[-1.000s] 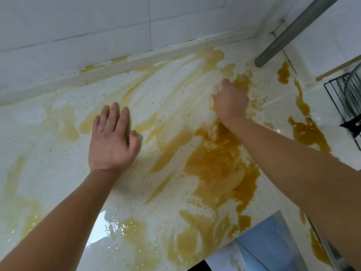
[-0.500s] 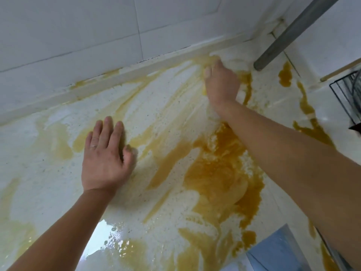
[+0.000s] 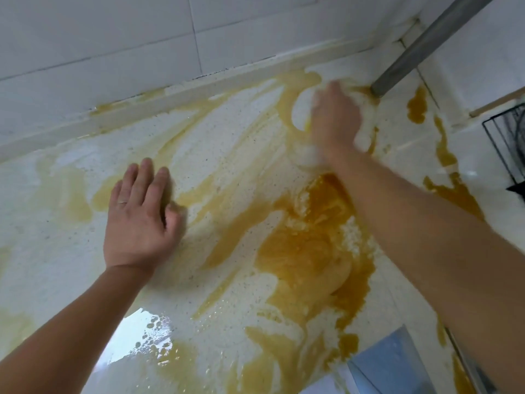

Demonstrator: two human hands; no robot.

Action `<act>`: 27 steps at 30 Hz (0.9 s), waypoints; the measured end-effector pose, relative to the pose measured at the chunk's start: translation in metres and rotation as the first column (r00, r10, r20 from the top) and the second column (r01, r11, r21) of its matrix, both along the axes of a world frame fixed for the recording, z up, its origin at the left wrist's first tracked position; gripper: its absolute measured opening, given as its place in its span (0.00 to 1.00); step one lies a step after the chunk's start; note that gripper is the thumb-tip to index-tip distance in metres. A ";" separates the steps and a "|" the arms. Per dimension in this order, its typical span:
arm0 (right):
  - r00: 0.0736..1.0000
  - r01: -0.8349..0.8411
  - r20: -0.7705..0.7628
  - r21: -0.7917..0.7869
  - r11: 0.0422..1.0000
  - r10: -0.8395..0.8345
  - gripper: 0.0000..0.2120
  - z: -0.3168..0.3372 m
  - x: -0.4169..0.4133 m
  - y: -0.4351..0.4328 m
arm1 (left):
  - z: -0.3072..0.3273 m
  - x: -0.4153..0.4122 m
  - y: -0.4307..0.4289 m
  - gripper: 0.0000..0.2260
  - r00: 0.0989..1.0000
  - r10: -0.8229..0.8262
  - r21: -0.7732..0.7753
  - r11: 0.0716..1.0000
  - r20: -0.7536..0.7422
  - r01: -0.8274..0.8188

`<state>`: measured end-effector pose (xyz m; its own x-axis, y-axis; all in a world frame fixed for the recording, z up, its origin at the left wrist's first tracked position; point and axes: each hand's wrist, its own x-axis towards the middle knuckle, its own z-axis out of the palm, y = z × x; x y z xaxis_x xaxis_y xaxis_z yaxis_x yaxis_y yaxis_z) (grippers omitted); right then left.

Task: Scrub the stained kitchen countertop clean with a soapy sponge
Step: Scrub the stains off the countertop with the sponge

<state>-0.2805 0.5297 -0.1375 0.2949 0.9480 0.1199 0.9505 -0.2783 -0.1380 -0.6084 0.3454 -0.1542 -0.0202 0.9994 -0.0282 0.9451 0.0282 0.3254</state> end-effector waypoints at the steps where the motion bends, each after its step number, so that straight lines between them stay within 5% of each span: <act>1: 0.995 -0.097 -0.003 -0.007 0.995 0.097 0.15 -0.003 -0.011 -0.021 | 0.001 0.000 0.000 0.30 1.000 0.001 -0.004 1.000 0.003 -0.001; 5: 0.968 -0.248 -0.048 -0.051 0.967 0.246 0.13 -0.002 0.022 -0.075 | 0.001 0.003 0.001 0.30 1.000 0.005 0.012 1.000 0.027 -0.005; 9: 0.989 -0.073 0.120 -0.098 0.993 0.084 0.12 0.006 0.055 -0.022 | 0.001 0.002 0.001 0.30 1.000 0.007 0.006 1.000 0.025 -0.007; 14: 0.996 0.071 0.049 -0.047 0.996 -0.069 0.13 0.010 0.002 0.027 | -0.001 0.001 0.001 0.29 1.000 0.003 0.019 1.000 0.022 -0.003; 20: 0.893 -0.428 0.064 -0.176 0.886 0.444 0.18 0.000 -0.021 -0.067 | 0.001 0.003 0.000 0.30 0.999 0.008 0.010 1.000 0.035 -0.008; 23: 0.949 -0.204 0.197 -0.204 0.957 0.244 0.15 0.007 0.042 -0.035 | 0.001 0.001 0.000 0.29 0.999 0.004 0.010 1.000 0.038 -0.004; 25: 0.987 0.019 0.158 -0.126 0.992 0.001 0.15 0.012 0.052 -0.012 | 0.000 0.001 0.000 0.29 0.999 0.005 0.008 1.000 0.039 -0.005; 27: 0.990 0.080 0.119 -0.073 0.994 -0.071 0.16 0.010 0.031 -0.001 | 0.000 0.001 0.001 0.29 0.999 0.001 0.008 1.000 0.040 -0.001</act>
